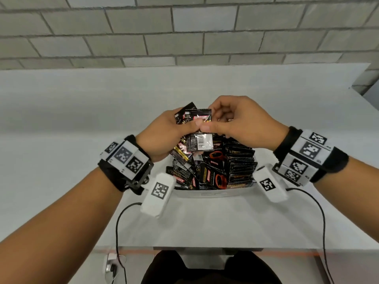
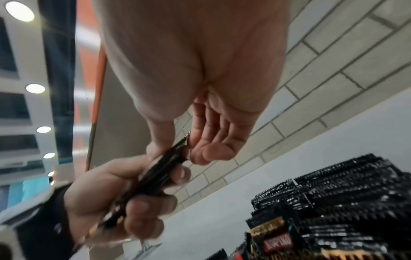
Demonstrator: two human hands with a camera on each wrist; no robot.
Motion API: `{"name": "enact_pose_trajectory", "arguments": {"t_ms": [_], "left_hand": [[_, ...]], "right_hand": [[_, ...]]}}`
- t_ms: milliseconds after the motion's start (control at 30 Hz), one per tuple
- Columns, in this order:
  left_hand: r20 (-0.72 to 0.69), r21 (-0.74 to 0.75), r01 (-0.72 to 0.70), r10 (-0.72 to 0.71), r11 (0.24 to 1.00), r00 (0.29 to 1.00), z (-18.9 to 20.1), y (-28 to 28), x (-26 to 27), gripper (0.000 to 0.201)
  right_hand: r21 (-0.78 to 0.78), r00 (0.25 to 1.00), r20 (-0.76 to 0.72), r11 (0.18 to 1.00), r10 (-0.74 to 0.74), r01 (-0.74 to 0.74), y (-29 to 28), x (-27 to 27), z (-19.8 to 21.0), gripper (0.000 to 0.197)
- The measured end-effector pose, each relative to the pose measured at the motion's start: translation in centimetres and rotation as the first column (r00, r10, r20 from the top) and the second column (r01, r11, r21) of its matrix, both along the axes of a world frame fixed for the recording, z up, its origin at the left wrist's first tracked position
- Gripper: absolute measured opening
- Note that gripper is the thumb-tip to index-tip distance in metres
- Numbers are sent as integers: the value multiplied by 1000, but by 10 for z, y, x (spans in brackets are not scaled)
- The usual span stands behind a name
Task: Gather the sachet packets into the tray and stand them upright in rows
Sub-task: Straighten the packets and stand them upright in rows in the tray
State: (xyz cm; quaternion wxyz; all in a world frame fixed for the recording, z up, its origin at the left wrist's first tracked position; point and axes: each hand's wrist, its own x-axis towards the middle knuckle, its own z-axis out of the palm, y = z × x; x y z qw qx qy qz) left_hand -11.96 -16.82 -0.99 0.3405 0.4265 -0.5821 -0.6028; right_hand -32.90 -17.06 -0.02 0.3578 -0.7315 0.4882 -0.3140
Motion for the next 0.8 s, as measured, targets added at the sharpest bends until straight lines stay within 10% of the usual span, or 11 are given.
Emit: {"name": "enact_pose_trajectory", "arguments": {"t_ms": [300,533,800], "left_hand": [[-221,316,-158,235,935,947,-19,15,14,27],[-233,348,-147,237,926,943,-19,29,4,45],[-240,77,-238,249,968,938,-25,32,-2,40]], "right_hand": [[-118,972,148,973,-181,199,0,-31,8,11],[-118,935,344,992,84,-45,23,-14,-10,28],[15,974,221,999,47,-52,25,-10,-23,41]]}}
